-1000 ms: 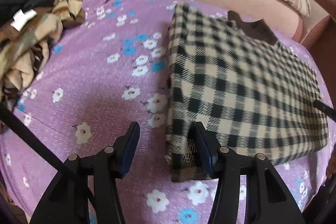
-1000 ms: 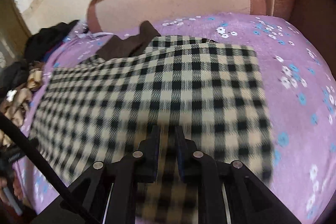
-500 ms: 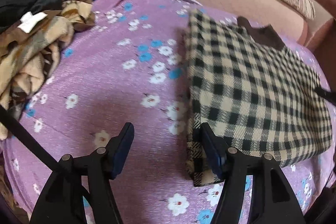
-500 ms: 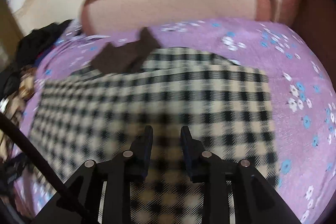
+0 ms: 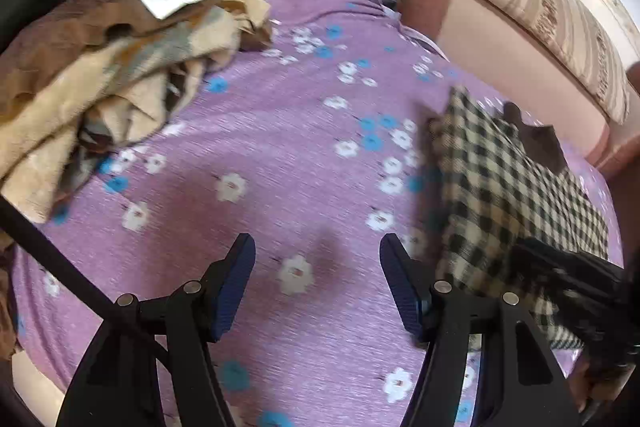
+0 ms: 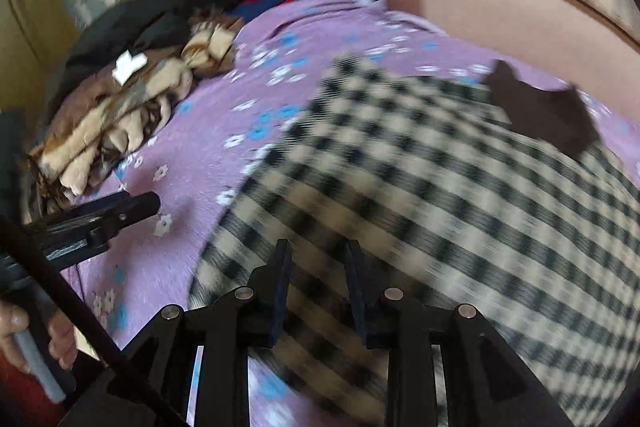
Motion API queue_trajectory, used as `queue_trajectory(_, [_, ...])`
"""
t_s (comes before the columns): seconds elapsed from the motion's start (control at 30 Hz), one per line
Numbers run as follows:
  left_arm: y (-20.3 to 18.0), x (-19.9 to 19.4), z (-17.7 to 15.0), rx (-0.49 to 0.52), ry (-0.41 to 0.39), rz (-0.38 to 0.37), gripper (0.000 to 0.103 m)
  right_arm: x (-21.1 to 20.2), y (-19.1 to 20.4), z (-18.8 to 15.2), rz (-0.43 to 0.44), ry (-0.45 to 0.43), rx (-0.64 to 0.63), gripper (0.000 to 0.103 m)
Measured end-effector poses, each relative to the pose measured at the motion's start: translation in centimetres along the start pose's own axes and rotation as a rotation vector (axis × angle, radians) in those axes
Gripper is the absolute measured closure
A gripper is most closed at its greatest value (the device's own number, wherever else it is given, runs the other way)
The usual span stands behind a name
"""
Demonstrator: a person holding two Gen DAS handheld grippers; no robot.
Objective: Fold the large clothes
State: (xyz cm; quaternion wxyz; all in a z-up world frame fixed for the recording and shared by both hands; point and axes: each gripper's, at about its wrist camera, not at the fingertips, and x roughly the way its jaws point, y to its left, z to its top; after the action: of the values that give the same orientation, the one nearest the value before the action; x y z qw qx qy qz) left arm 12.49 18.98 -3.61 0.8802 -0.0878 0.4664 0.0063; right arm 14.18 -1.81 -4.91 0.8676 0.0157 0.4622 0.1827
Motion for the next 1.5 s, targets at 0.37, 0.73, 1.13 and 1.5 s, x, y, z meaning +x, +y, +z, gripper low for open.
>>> queue_trajectory(0.37, [1.4, -0.4, 1.3, 0.01, -0.061, 0.078, 0.039, 8.9, 1.2, 8.9, -0.17, 0.083, -0.024, 0.073])
queue_trajectory(0.73, [0.9, 0.6, 1.0, -0.012, -0.023, 0.03, 0.039, -3.1, 1.6, -0.9, -0.036, -0.069, -0.098, 0.055])
queue_trajectory(1.13, [-2.9, 1.3, -1.9, 0.092, -0.031, 0.111, 0.039, -3.5, 5.2, -11.0, -0.157, -0.126, -0.294, 0.051])
queue_trajectory(1.5, [-3.4, 2.3, -1.3, 0.097, -0.007, 0.081, 0.039, -1.6, 7.7, -12.3, -0.253, -0.148, -0.425, 0.051])
